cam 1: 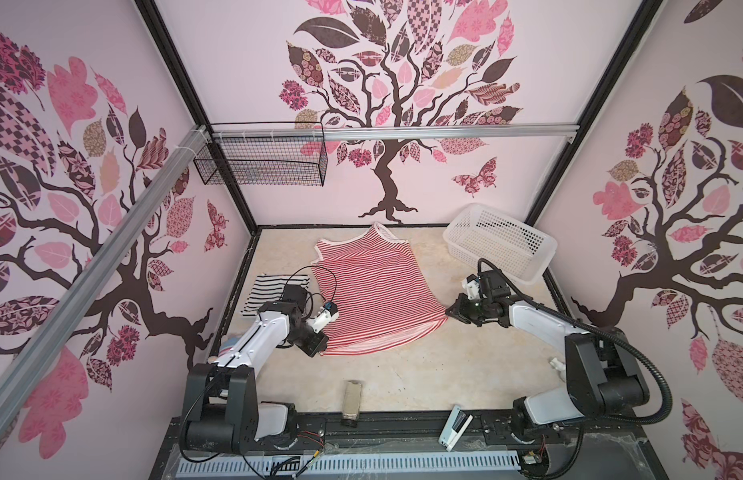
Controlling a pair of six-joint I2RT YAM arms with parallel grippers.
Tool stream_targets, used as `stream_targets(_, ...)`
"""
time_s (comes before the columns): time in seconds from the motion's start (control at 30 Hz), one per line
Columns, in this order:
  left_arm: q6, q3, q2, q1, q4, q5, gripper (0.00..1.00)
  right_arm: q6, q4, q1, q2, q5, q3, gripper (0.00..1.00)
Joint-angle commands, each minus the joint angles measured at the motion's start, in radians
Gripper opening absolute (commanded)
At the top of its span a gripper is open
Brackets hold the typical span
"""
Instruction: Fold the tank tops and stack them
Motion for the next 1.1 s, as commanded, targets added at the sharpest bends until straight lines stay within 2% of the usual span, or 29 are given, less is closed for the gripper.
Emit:
stream_targets(0.0,0.023,-0.006,0.009,-0.008,-0.035,-0.045,0.09,-0.033,-0.071,-0.006,-0.017,0.089,0.026,0.26)
stream_targets(0.03,0.034,-0.002,0.013,-0.009,-0.051,-0.047,0.12,-0.039,-0.085,-0.006,-0.018,0.102,0.028,0.33)
stream_targets(0.1,0.054,0.005,0.012,-0.009,-0.075,-0.07,0.16,-0.043,-0.103,-0.006,-0.035,0.125,0.026,0.4)
stream_targets(0.17,0.086,0.011,0.011,-0.009,-0.112,-0.091,0.24,-0.046,-0.123,-0.002,-0.057,0.15,0.03,0.43)
stream_targets(0.2,0.103,0.018,0.014,-0.009,-0.133,-0.113,0.34,-0.043,-0.133,0.004,-0.071,0.162,0.035,0.44)
stream_targets(0.23,0.107,0.031,0.019,-0.009,-0.146,-0.139,0.39,-0.038,-0.139,0.021,-0.084,0.178,0.042,0.44)
stream_targets(0.33,0.08,0.056,0.001,0.002,-0.119,-0.179,0.4,-0.015,-0.156,0.121,-0.093,0.234,0.083,0.42)
stream_targets(0.47,0.005,0.094,-0.015,0.0,-0.047,-0.125,0.4,0.038,-0.118,0.215,-0.061,0.245,0.114,0.36)
stream_targets(0.6,-0.067,0.142,0.032,-0.014,0.01,-0.02,0.4,0.069,-0.07,0.229,0.019,0.232,0.12,0.23)
stream_targets(0.73,-0.097,0.18,0.12,-0.028,0.043,0.031,0.38,0.081,-0.03,0.232,0.095,0.229,0.108,0.2)
stream_targets(0.9,-0.092,0.184,0.216,-0.095,0.059,-0.004,0.35,0.086,-0.003,0.231,0.137,0.243,0.066,0.2)
stream_targets(1.07,-0.09,0.142,0.246,-0.224,0.095,-0.088,0.34,0.081,-0.009,0.232,0.146,0.281,0.025,0.24)
